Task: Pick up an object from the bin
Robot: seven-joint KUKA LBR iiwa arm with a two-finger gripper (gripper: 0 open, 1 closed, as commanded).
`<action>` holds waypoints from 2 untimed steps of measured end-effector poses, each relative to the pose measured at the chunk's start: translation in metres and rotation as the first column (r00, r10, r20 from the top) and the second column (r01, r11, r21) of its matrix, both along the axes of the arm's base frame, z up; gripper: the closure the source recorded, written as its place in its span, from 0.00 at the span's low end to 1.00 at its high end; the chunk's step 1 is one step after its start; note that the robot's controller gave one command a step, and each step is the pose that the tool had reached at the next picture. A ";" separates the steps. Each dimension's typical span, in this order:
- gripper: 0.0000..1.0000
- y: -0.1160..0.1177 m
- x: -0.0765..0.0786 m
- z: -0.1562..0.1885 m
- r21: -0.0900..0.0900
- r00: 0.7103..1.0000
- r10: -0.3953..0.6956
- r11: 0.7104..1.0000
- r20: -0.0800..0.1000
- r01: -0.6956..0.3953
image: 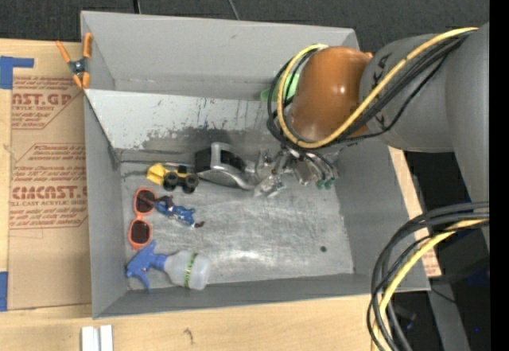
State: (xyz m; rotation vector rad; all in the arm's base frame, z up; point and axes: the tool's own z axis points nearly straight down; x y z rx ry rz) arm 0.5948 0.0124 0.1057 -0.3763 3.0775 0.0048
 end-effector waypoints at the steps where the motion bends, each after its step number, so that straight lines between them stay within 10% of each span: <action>1: 1.00 0.006 0.000 0.010 -0.002 0.999 0.013 1.000 -0.029 -0.013; 2: 1.00 0.007 -0.008 0.042 -0.007 0.999 0.017 1.000 -0.038 -0.018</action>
Offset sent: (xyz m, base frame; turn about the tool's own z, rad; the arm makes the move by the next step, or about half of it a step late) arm -0.0084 0.0072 0.0433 -0.0178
